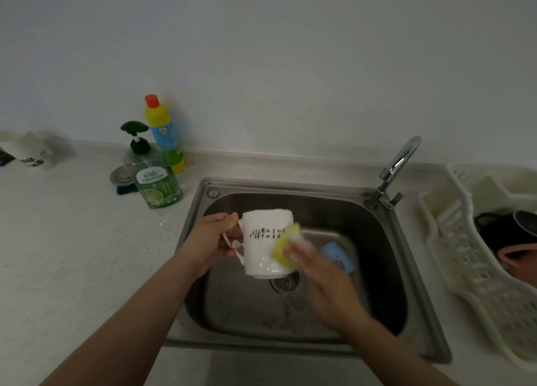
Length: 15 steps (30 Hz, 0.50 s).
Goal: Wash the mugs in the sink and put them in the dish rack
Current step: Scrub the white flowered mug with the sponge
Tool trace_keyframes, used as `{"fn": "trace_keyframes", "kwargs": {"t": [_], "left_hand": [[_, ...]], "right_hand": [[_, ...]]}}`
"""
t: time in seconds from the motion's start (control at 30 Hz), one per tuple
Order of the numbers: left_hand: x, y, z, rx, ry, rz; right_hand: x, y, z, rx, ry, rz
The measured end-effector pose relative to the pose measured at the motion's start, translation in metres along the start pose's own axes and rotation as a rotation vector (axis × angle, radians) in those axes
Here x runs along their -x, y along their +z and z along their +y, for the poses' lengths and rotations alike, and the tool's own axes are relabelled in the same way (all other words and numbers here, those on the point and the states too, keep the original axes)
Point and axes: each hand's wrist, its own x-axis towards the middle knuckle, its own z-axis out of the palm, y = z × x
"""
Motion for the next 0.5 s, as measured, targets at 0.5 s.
{"fn": "trace_keyframes", "kwargs": {"t": [0.5], "left_hand": [[0.005,0.023,0.005,-0.125,0.022,0.038]], "right_hand": [[-0.01,0.001,-0.008,-0.046,0.192,0.119]]}}
